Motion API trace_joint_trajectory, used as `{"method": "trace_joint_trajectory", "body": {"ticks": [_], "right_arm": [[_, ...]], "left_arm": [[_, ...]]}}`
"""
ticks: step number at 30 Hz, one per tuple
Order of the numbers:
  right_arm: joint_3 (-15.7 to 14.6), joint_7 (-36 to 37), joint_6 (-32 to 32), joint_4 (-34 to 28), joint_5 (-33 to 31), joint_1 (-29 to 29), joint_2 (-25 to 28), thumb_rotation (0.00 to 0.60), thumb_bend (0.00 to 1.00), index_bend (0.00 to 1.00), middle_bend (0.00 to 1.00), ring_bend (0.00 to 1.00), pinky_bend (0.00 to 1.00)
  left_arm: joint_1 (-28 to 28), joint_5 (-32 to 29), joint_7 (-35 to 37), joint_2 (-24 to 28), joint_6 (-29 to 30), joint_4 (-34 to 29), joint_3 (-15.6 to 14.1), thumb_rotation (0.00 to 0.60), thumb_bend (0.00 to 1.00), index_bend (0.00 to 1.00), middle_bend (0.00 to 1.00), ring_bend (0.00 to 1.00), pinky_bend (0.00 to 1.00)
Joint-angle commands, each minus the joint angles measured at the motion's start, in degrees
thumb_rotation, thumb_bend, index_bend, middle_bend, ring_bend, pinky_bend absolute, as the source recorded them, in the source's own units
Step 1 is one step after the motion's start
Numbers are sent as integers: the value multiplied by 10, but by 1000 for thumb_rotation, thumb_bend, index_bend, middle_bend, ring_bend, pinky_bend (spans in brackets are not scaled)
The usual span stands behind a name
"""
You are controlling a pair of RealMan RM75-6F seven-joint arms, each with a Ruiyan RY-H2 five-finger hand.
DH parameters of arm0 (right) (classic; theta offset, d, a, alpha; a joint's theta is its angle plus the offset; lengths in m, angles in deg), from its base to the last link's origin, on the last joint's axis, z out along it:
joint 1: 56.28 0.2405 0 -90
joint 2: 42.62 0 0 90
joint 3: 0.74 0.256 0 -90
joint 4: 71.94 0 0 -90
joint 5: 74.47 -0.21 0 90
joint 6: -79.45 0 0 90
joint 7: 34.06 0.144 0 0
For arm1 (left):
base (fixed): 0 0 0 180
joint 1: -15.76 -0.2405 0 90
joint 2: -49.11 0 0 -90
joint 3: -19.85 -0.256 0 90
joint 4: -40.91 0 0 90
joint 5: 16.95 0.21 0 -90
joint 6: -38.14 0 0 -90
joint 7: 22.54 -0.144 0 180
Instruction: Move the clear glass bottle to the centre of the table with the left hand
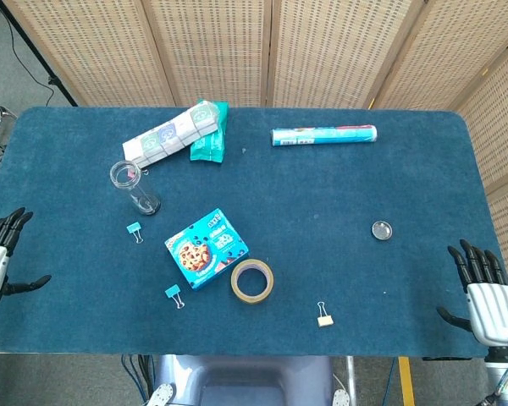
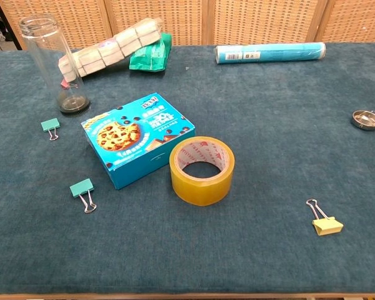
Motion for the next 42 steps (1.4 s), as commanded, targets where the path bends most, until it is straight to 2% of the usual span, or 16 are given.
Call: {"method": "trace_joint_trajectory", "body": {"ticks": [1, 3, 5, 7, 11, 14, 16, 19, 23, 31, 42], "right_arm": [[-1, 2, -8, 2, -4, 3, -1, 600, 27, 0, 0, 0, 0], [0, 3, -13, 4, -8, 5, -2, 600, 28, 0, 0, 0, 0], [0, 5, -19, 6, -12, 6, -2, 600, 27, 0, 0, 0, 0], [1, 5, -24, 8, -17, 8, -3, 600, 27, 0, 0, 0, 0], [3, 6, -28, 10, -23, 10, -4, 600, 27, 0, 0, 0, 0], [3, 8, -35, 11, -28, 12, -5, 600, 27, 0, 0, 0, 0], [3, 9, -40, 12, -31, 14, -5, 600, 27, 0, 0, 0, 0], [5, 9, -42, 13, -35, 15, -6, 600, 27, 0, 0, 0, 0], [6, 9, -44, 15, -41, 15, -6, 600, 27, 0, 0, 0, 0], [9, 13, -47, 17, -54, 14, -3, 600, 27, 0, 0, 0, 0], [14, 22, -50, 19, -67, 13, 1, 600, 27, 0, 0, 0, 0]], "left_arm": [[54, 22, 186, -66, -46, 128, 19, 600, 0, 0, 0, 0, 0], [72, 38, 267, -95, -49, 186, 21, 600, 0, 0, 0, 0, 0], [95, 65, 399, -129, -46, 253, 18, 600, 0, 0, 0, 0, 0], [113, 71, 480, -170, -44, 330, 20, 600, 0, 0, 0, 0, 0], [139, 67, 584, -219, -50, 406, 25, 600, 0, 0, 0, 0, 0], [164, 62, 637, -248, -72, 447, 27, 600, 0, 0, 0, 0, 0], [181, 69, 698, -256, -84, 454, 21, 600, 0, 0, 0, 0, 0], [205, 75, 706, -279, -107, 489, 12, 600, 0, 0, 0, 0, 0], [228, 72, 738, -298, -129, 504, 8, 600, 0, 0, 0, 0, 0], [265, 56, 779, -336, -167, 549, 9, 600, 0, 0, 0, 0, 0], [308, 41, 748, -363, -201, 576, 15, 600, 26, 0, 0, 0, 0]]}}
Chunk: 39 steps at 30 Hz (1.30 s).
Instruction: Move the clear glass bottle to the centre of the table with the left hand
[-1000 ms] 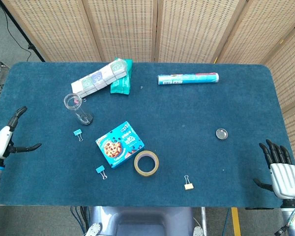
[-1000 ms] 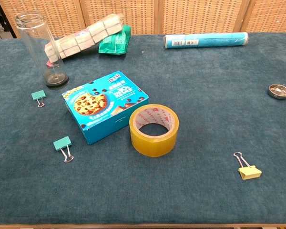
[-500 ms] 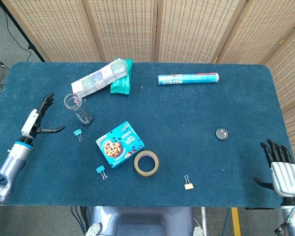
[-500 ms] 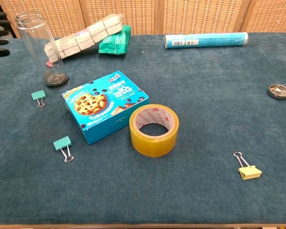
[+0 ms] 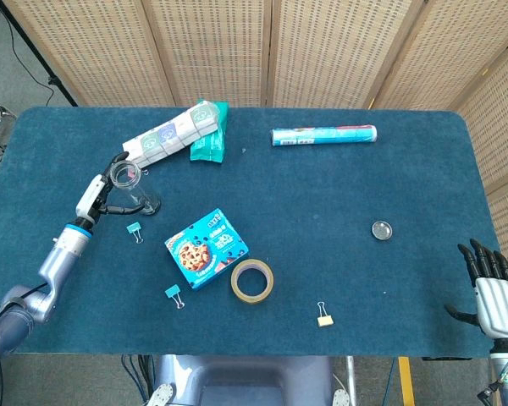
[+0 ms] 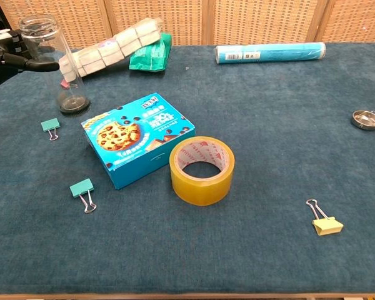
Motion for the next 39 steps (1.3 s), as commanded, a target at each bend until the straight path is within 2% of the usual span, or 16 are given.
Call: {"method": "trace_joint_trajectory", "body": {"ticks": [1, 4, 6, 8, 11, 15, 21, 29, 39], "right_arm": [[1, 1, 0, 1, -2, 0, 1, 600, 27, 0, 0, 0, 0], [1, 5, -3, 3, -5, 0, 1, 600, 27, 0, 0, 0, 0], [1, 7, -5, 3, -6, 1, 2, 600, 27, 0, 0, 0, 0], [2, 8, -7, 4, -7, 2, 2, 600, 27, 0, 0, 0, 0], [2, 9, -7, 4, -7, 2, 2, 600, 27, 0, 0, 0, 0], [1, 10, -9, 4, -8, 2, 2, 600, 27, 0, 0, 0, 0], [2, 10, -7, 3, -8, 1, 3, 600, 27, 0, 0, 0, 0], [2, 8, -12, 3, -11, 3, 2, 600, 27, 0, 0, 0, 0], [4, 13, -21, 7, -23, 5, 4, 600, 27, 0, 0, 0, 0]], "left_arm": [[8, -7, -15, -4, -5, 2, 4, 600, 52, 0, 0, 0, 3], [15, -17, -39, -8, -15, 2, 10, 600, 174, 0, 1, 0, 30], [17, -24, -48, -10, -20, -1, 14, 600, 275, 23, 45, 15, 82], [19, -31, -56, -12, -23, -4, 18, 600, 339, 108, 118, 61, 135], [20, -37, -67, -15, -27, -5, 20, 600, 377, 259, 227, 155, 209], [18, -45, -73, -20, -27, -5, 23, 600, 399, 384, 335, 249, 295], [16, -46, -63, -14, -10, -22, 26, 600, 399, 410, 355, 269, 328], [31, -37, -47, 26, 22, -95, 37, 600, 397, 410, 356, 270, 332], [94, -42, -129, 53, 12, -193, 78, 600, 388, 411, 356, 270, 332]]}}
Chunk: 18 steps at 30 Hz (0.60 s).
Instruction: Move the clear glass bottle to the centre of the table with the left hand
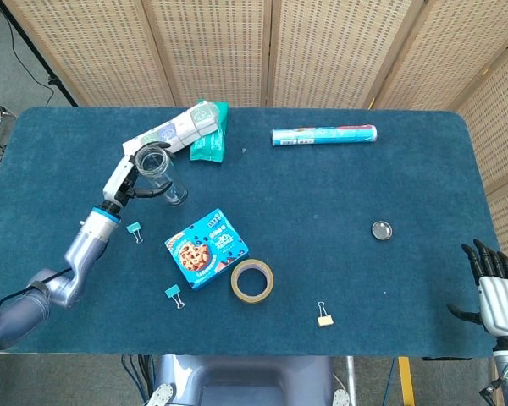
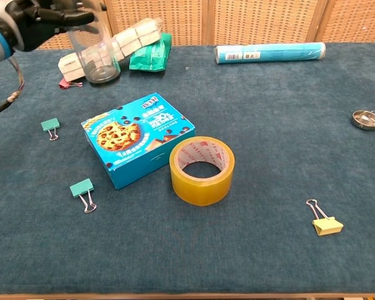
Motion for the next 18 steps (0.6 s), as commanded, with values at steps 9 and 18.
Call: {"method": "trace_joint_trajectory", "body": {"ticks": [9, 18], "right_arm": [[4, 16, -16, 11, -17, 2, 3, 600, 28, 0, 0, 0, 0], [5, 27, -28, 19, -29, 3, 4, 600, 27, 0, 0, 0, 0]], "left_arm": [[103, -48, -119, -51, -47, -28, 74, 600, 383, 419, 364, 270, 332], [150, -56, -113, -120, -88, 18, 75, 600, 383, 419, 364, 267, 333]]}}
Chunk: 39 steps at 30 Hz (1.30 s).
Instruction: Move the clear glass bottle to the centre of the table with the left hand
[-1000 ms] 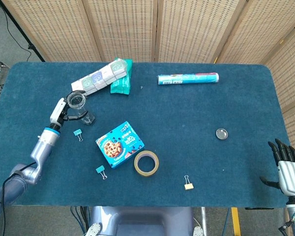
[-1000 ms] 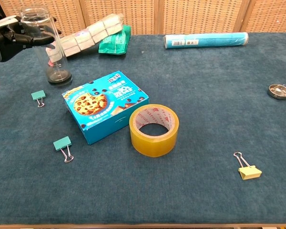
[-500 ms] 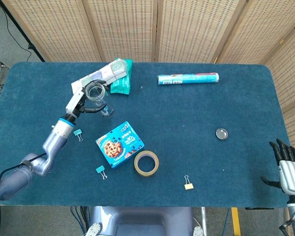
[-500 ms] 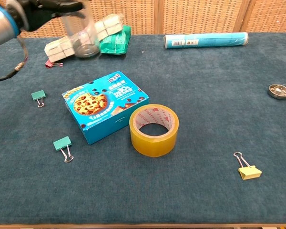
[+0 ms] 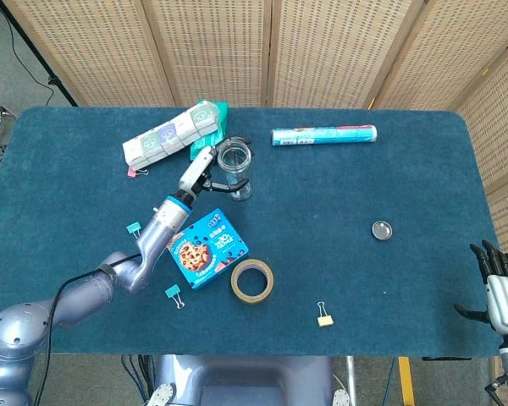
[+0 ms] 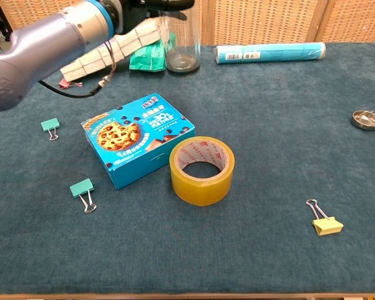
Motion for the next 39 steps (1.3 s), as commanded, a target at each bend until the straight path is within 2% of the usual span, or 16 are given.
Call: {"method": "trace_joint_trajectory", "body": {"ticks": [1, 15, 21, 26, 28, 30, 32, 35, 39], "right_arm": [[1, 3, -1, 1, -2, 0, 1, 600, 28, 0, 0, 0, 0], [2, 9, -8, 1, -8, 1, 4, 600, 27, 0, 0, 0, 0], [3, 11, -6, -1, -7, 0, 6, 600, 26, 0, 0, 0, 0], [3, 14, -7, -1, -7, 0, 7, 600, 27, 0, 0, 0, 0], [3, 15, -6, -1, -6, 0, 8, 600, 27, 0, 0, 0, 0], [3, 15, -5, -2, -6, 0, 8, 600, 27, 0, 0, 0, 0], [4, 16, -4, -3, -5, -1, 9, 600, 27, 0, 0, 0, 0], [4, 15, -2, -4, -5, -1, 10, 600, 28, 0, 0, 0, 0], [4, 15, 0, -5, -4, -2, 10, 600, 27, 0, 0, 0, 0]], "left_arm": [[14, -3, 11, -25, -12, 24, -1, 600, 383, 419, 364, 266, 332], [26, 10, 50, -84, -22, 75, -23, 600, 381, 418, 364, 260, 332], [26, 13, 45, -105, -26, 96, -34, 600, 380, 414, 364, 255, 333], [26, 20, 40, -109, -24, 104, -42, 600, 370, 382, 313, 175, 326], [26, 24, 41, -107, -26, 101, -47, 600, 367, 353, 255, 116, 288], [25, 28, 43, -105, -28, 99, -52, 600, 364, 267, 121, 25, 176], [25, 30, 45, -103, -27, 97, -54, 600, 362, 181, 33, 0, 90], [23, 34, 46, -101, -24, 93, -58, 600, 361, 114, 0, 0, 20], [20, 37, 44, -98, -17, 89, -62, 600, 360, 71, 0, 0, 0]]}}
